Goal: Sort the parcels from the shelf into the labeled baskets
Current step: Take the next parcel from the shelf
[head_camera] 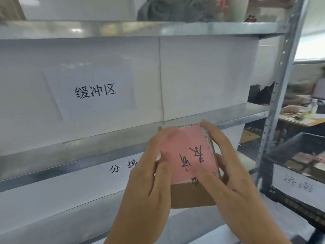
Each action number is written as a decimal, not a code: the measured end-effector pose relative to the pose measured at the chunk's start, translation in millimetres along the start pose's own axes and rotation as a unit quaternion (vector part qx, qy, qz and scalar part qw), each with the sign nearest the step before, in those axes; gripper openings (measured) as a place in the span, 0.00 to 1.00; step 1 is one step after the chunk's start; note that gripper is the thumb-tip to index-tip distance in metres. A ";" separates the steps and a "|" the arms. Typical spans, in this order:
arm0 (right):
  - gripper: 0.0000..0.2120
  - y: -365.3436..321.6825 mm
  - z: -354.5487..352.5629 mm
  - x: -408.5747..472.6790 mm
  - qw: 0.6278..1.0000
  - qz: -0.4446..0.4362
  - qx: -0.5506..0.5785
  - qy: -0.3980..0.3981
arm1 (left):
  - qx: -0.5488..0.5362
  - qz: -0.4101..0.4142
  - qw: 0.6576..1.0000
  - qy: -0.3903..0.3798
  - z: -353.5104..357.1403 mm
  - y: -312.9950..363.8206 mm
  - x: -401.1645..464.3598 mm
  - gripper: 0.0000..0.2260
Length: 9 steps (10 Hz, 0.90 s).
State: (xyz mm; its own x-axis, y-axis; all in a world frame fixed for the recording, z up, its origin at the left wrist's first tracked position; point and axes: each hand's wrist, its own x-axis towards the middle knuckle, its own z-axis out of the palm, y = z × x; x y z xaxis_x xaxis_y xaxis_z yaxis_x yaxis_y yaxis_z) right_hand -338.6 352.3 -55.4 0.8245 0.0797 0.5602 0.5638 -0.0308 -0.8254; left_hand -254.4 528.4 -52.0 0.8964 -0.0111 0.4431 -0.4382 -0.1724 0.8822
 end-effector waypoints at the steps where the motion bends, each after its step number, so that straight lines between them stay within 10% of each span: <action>1: 0.29 0.5 -44.1 -8.8 0.999 0.008 -0.012 0.041 | 0.024 -0.147 0.989 -0.014 40.8 -1.0 29.6 0.24; 2: 0.29 4.6 -84.6 -16.9 0.997 0.017 -0.020 0.075 | 0.128 0.123 0.979 -0.095 91.3 19.5 -11.5 0.17; 3: 0.28 13.7 -121.7 -24.7 0.993 0.030 -0.037 0.110 | 0.068 0.218 0.969 -0.096 138.9 28.7 -40.1 0.18; 5: 0.27 36.0 -187.0 -37.8 0.977 0.055 -0.094 0.185 | 0.010 0.225 0.966 -0.129 230.0 5.8 -10.4 0.16; 7: 0.28 58.2 -252.9 -39.0 0.947 0.090 -0.168 0.258 | -0.077 0.170 0.929 -0.321 334.8 -1.9 46.6 0.15; 9: 0.28 69.8 -309.4 -27.3 0.910 0.118 -0.234 0.322 | -0.097 0.223 0.924 -0.296 417.9 -32.8 64.3 0.24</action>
State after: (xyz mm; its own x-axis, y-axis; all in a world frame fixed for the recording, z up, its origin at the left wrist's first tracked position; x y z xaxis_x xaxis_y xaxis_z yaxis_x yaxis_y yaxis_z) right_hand -306.8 39.6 -106.6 0.6979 -0.5803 0.4198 0.2015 -0.4034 -0.8926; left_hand -154.5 121.8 -119.0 0.4776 -0.5853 0.6552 -0.7248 0.1591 0.6704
